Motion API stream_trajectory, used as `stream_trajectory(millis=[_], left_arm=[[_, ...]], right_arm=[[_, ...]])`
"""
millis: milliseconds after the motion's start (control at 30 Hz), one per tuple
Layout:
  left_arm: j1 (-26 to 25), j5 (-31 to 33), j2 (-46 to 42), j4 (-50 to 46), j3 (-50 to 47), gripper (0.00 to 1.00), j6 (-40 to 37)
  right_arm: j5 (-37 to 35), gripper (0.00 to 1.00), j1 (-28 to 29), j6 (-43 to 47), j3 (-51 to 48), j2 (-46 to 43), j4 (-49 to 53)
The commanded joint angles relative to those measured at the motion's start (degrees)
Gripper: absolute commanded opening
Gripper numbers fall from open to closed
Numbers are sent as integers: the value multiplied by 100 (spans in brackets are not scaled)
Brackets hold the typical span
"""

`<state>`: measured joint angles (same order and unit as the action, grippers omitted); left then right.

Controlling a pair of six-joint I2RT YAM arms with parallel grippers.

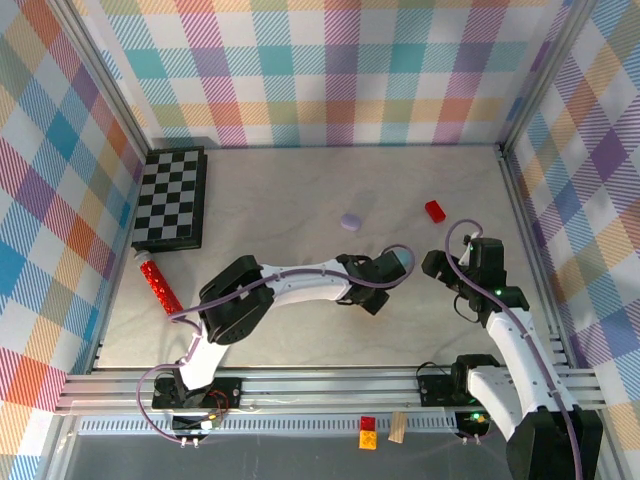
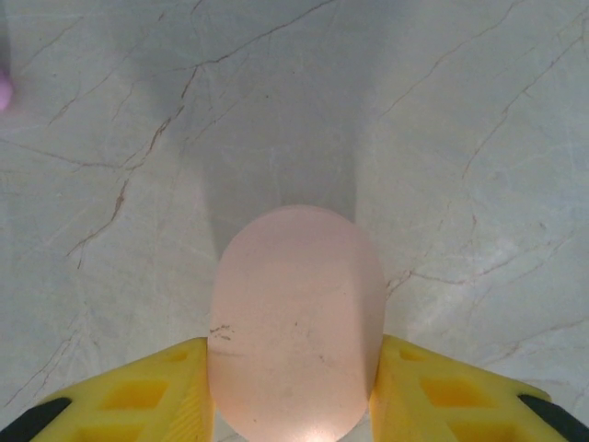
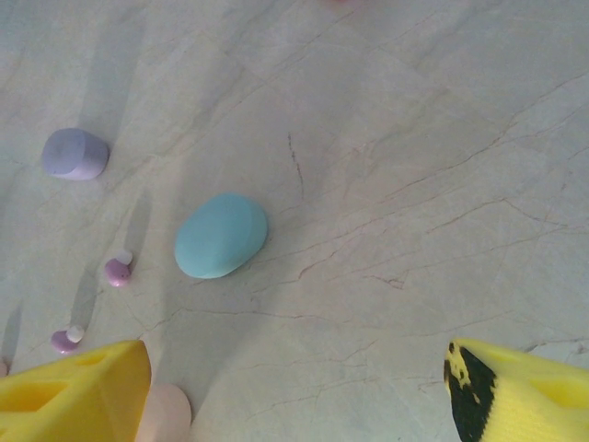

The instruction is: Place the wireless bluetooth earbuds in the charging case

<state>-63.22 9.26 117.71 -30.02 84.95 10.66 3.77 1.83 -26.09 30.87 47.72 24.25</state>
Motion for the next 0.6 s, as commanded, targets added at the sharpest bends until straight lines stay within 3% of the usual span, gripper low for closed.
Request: stream_trajectory(millis=[0,267,567], left_arm=[[47,-95,-629,473,-371,40,-201],[134,-356,-1525,1348,-1368,39,-779],[264,-1363,-2701,2541,-2518,39,-1822]], right_arm=[[476,83,-50,42,196,-41,164],[2316,83,-78,93,453,261,264],[4332,81,-77,-297,441,293,72]])
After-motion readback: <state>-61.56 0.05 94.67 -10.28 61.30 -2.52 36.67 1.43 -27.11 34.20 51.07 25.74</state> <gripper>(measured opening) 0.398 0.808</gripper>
